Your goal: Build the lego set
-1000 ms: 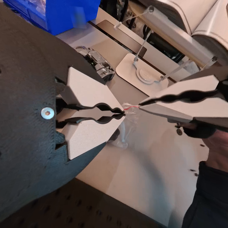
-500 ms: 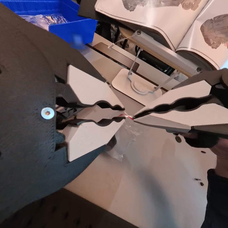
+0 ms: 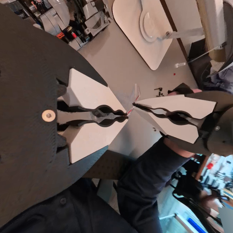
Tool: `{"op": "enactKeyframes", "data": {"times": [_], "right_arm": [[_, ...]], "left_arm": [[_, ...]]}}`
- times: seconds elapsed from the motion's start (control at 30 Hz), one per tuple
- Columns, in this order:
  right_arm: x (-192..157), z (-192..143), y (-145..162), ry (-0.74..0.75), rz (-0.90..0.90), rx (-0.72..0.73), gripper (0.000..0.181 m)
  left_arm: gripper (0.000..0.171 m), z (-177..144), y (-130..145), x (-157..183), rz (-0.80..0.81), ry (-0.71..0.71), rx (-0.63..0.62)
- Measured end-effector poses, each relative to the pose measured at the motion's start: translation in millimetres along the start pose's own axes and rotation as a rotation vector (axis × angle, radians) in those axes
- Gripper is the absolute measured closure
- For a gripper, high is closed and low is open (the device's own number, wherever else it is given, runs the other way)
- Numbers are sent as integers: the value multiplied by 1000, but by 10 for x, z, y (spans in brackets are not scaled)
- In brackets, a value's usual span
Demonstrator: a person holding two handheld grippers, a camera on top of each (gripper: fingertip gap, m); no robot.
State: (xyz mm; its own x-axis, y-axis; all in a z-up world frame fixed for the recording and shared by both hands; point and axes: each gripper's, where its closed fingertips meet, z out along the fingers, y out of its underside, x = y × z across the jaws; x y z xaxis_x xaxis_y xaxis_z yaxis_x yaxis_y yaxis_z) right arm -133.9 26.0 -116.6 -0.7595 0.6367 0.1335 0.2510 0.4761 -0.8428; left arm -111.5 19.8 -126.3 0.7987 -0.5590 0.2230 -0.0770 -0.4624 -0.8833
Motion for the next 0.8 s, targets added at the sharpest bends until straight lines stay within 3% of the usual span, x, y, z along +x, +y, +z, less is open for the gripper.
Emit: {"op": "enactKeyframes", "data": {"times": [0.23,0.5,0.8], "right_arm": [[36,-136,17,3,51,24,166],[27,38,103,7,9,-38,159],[-36,57,57,2,-78,-19,177]], "left_arm": [[171,-70,10,-164,-91,-56,93],[171,-20,3,-176,-89,-73,108],[171,-11,-25,-131,-72,-50,119]]}}
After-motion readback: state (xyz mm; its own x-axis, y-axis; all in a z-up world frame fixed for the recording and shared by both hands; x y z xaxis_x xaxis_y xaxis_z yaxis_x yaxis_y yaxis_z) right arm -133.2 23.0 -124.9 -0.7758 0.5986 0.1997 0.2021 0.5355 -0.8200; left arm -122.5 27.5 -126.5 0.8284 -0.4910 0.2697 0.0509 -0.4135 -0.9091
